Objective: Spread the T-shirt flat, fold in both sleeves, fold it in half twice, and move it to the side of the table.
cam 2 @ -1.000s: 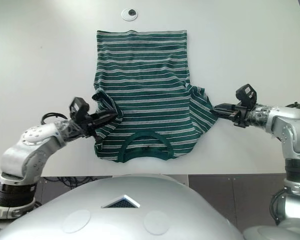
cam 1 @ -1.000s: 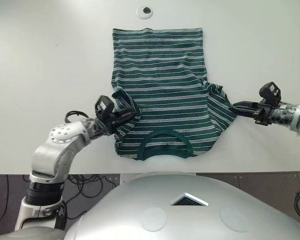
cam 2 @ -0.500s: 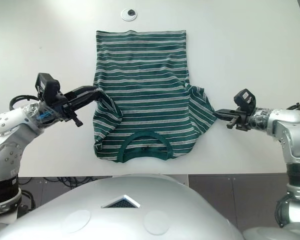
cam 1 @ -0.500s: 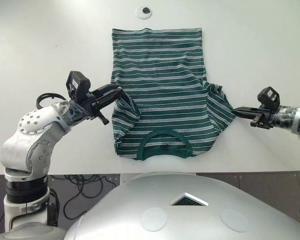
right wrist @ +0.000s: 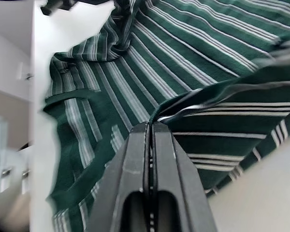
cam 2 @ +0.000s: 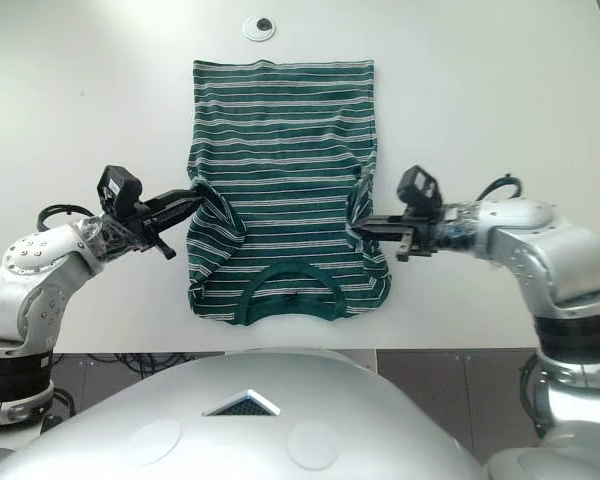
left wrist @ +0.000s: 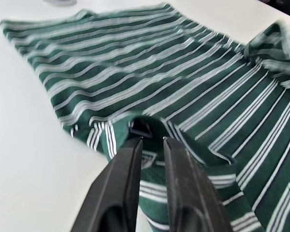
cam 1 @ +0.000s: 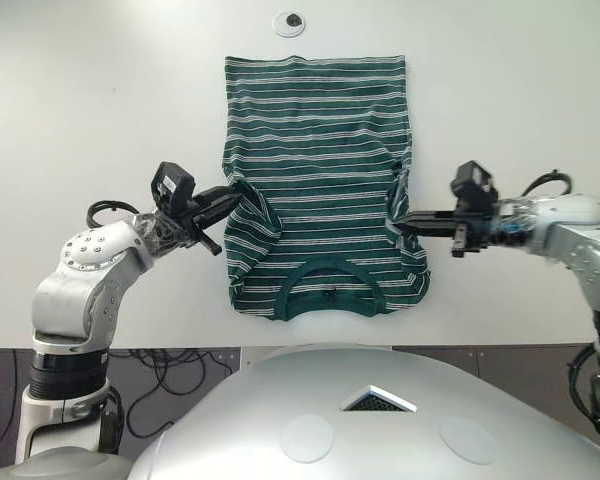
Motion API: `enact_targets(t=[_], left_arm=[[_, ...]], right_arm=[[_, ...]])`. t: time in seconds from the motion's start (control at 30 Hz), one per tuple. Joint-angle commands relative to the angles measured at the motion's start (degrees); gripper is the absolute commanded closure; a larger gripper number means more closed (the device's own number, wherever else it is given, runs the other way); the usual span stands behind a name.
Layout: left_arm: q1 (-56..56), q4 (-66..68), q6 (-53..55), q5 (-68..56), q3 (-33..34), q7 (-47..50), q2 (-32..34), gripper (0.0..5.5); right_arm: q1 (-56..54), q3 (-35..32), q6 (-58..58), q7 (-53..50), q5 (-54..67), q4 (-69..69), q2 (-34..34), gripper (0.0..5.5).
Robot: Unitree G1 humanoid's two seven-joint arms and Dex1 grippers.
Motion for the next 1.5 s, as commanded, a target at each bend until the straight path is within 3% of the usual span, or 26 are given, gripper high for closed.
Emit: enact_targets(t=[0.03, 0.13, 0.3, 0.4, 0.53, 0.63, 0.83, 1.1, 1.3, 1.5], left_arm=[[-1.0, -0.6, 0.4, 0.0, 0.1, -0.4, 0.6, 4.74], [0.0, -1.7, 0.1, 0.4, 0.9, -1.0, 1.8, 4.74], [7.4, -5.9, -3.5, 4.1, 4.1, -5.1, 8.7, 4.55], [15.7, -7.6, -12.4, 12.1, 5.6, -10.5, 16.6, 4.17], [19.9, -2.7, -26.1, 23.6, 2.2, -14.4, 23.0, 3.59], [21.9, -2.4, -31.4, 26.8, -0.2, -17.0, 24.4, 3.59], [22.1, -4.2, -34.1, 29.6, -4.9, -15.2, 20.8, 3.59], [19.8, -2.6, -36.4, 33.2, -10.4, -13.7, 18.7, 3.59], [16.6, -0.8, -36.3, 33.5, -13.6, -14.1, 17.3, 3.55], [15.3, 0.3, -35.7, 31.2, -15.5, -16.3, 17.8, 4.46]], right_arm=[[-1.7, 3.5, -0.6, -2.9, -2.6, 0.5, 3.4, 4.97], [-1.4, 1.7, -0.4, -1.6, -0.2, -1.2, 3.1, 4.51], [2.0, -6.3, -4.3, 4.1, 1.9, -6.3, -3.7, 3.69], [7.7, -8.1, -25.6, 8.2, -12.2, -2.0, -12.0, 3.49], [12.4, -6.7, -43.8, 12.2, -20.8, 5.5, -14.6, 2.84], [17.1, -4.6, -52.3, 14.2, -24.5, 7.0, -14.6, 2.84], [22.1, -1.6, -66.5, 9.5, -32.6, 9.6, -12.6, 2.84], [21.8, 0.9, -74.0, 4.7, -35.9, 8.7, -10.7, 2.84], [21.5, 4.1, -76.4, 4.4, -37.7, 9.9, -11.0, 3.77], [19.8, 6.2, -78.4, 3.9, -38.4, 13.0, -11.2, 4.77]])
